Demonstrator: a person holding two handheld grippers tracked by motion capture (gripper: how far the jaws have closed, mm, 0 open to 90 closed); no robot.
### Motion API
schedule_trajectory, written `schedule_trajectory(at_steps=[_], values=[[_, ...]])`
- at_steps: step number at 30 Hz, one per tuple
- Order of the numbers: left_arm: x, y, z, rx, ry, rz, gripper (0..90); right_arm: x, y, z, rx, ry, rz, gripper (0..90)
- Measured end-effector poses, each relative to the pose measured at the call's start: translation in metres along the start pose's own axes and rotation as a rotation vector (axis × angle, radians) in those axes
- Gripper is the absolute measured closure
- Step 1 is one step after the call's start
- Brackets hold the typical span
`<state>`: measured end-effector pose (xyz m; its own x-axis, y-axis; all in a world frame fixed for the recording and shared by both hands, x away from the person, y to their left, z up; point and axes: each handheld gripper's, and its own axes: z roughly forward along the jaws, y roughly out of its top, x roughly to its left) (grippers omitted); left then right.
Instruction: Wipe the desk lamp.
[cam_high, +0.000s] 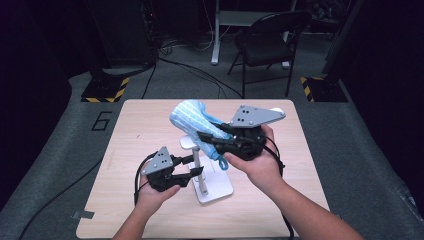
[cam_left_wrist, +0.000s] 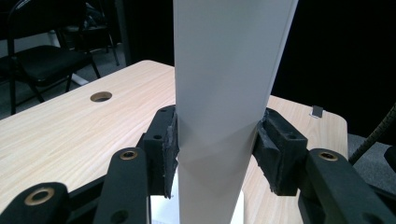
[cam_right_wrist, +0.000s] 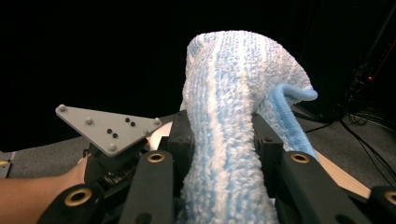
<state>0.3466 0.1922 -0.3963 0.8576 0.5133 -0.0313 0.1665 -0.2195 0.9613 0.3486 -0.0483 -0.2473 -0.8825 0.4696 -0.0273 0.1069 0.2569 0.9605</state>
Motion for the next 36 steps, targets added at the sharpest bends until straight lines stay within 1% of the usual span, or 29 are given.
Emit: schedule_trajectory(at_steps=[1, 2, 4, 7, 8, 14, 15, 16, 18, 20, 23, 26, 28, 30, 36], values=[[-0.001, 0.0, 0.0, -0.002, 0.0, -0.009, 52.4, 0.001, 0.0, 0.002, -0.004, 0.003, -0.001, 67.4], [-0.001, 0.0, 0.0, -0.002, -0.001, -0.01, 52.4, 0.002, 0.0, 0.004, -0.002, 0.009, -0.003, 67.3], [0.0, 0.0, 0.0, 0.0, 0.001, 0.0, 52.4, 0.004, 0.001, 0.008, -0.008, 0.018, 0.004, 67.3], [0.0, 0.0, 0.0, 0.005, -0.007, -0.002, 52.4, 0.006, 0.001, 0.014, -0.017, 0.026, 0.004, 67.3], [0.001, 0.0, -0.001, 0.009, -0.003, 0.001, 52.4, 0.007, 0.002, 0.015, -0.019, 0.029, 0.004, 67.3], [0.0, 0.0, 0.0, 0.009, -0.005, -0.002, 52.5, 0.011, 0.003, 0.021, -0.022, 0.039, -0.003, 67.3], [0.001, 0.001, 0.0, 0.005, 0.003, 0.008, 52.5, 0.012, 0.003, 0.022, -0.026, 0.039, -0.002, 67.3], [0.0, 0.0, 0.0, -0.003, 0.006, 0.006, 52.4, 0.013, 0.003, 0.023, -0.028, 0.042, 0.0, 67.3], [0.001, 0.0, -0.001, 0.012, 0.003, 0.006, 52.4, 0.014, 0.003, 0.025, -0.029, 0.046, -0.001, 67.2], [0.001, 0.0, 0.0, 0.007, 0.003, 0.005, 52.4, 0.015, 0.003, 0.026, -0.03, 0.046, -0.002, 67.2], [0.001, 0.0, 0.0, 0.006, 0.005, 0.007, 52.5, 0.017, 0.003, 0.027, -0.033, 0.044, -0.003, 67.2], [0.0, 0.0, 0.0, 0.006, 0.008, 0.01, 52.5, 0.017, 0.003, 0.027, -0.029, 0.034, -0.018, 67.2], [-0.001, 0.0, 0.0, 0.002, 0.008, 0.005, 52.5, 0.017, 0.002, 0.026, -0.029, 0.028, -0.024, 67.2], [-0.001, 0.0, 0.001, -0.005, 0.012, 0.009, 52.5, 0.016, 0.002, 0.025, -0.027, 0.027, -0.026, 67.2], [-0.001, 0.0, 0.0, -0.004, 0.011, 0.006, 52.6, 0.011, -0.001, 0.023, -0.037, 0.028, -0.023, 67.1]])
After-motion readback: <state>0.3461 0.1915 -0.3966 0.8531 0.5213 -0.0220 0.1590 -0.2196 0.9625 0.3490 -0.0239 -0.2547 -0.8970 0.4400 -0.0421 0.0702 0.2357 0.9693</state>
